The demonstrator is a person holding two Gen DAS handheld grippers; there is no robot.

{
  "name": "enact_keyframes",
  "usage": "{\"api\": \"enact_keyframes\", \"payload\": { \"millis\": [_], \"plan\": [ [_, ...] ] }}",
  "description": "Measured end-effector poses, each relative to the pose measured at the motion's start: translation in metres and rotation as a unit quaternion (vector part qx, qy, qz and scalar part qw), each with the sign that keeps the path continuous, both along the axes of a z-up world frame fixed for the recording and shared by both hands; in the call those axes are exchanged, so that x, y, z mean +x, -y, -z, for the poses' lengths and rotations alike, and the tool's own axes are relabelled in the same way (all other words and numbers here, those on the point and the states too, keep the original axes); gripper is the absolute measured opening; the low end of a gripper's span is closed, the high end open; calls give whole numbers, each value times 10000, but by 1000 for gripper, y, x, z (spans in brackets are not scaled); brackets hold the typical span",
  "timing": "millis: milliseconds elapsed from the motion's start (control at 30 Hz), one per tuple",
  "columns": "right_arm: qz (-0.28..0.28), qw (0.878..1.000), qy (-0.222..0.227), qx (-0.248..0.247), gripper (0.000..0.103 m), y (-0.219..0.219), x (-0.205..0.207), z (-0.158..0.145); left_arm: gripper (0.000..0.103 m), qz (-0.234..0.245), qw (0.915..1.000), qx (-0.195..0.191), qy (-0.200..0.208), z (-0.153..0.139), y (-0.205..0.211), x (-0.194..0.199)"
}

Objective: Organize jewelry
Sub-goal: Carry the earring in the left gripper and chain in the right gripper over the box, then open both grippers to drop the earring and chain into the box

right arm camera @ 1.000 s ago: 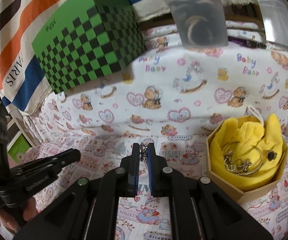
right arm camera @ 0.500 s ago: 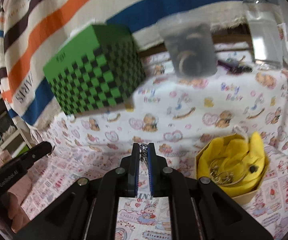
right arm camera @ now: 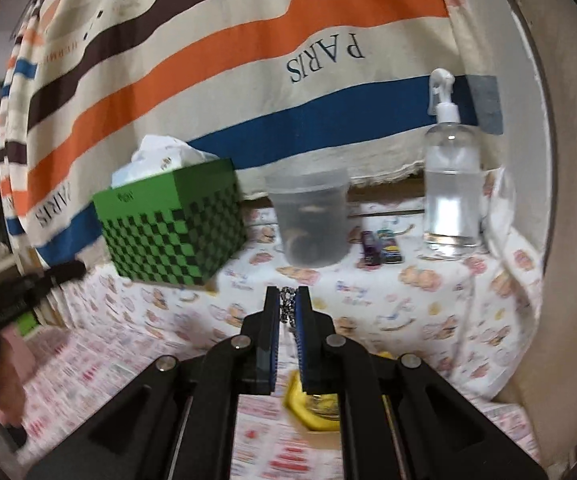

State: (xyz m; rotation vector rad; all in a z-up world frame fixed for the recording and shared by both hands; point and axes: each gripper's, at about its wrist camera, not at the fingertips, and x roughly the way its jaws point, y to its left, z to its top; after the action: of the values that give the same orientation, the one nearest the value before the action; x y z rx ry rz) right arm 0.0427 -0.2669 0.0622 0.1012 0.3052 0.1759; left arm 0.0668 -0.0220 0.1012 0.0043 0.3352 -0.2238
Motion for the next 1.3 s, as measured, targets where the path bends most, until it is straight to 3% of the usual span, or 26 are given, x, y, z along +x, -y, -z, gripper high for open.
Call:
{"api": "enact_keyframes", "payload": {
  "millis": [200,300,667,800,1000,1167,1300],
  "plan": [
    [200,9995,-261,39,7,23,9,20,8,296,9987,-97,-400,12,49,21],
    [52,9984,-497,281,7,35,22,29,8,538,9958,-262,-695,24,70,35],
    [-115,9877,-1022,1174,7,78,49,54,8,831,9884,-146,-1260,63,131,66],
    [-84,9854,-1134,1266,7,84,55,60,8,1070,9786,-272,-1734,76,139,80],
    [-23,9848,-1209,1243,7,83,57,62,8,1207,9689,-323,-2135,99,146,92],
    [-65,9850,-1191,1247,7,82,56,59,8,1165,9703,-303,-2096,105,149,91],
    [-92,9831,-1301,1288,7,81,60,63,26,1032,9764,-130,-1895,97,146,86]
  ]
}}
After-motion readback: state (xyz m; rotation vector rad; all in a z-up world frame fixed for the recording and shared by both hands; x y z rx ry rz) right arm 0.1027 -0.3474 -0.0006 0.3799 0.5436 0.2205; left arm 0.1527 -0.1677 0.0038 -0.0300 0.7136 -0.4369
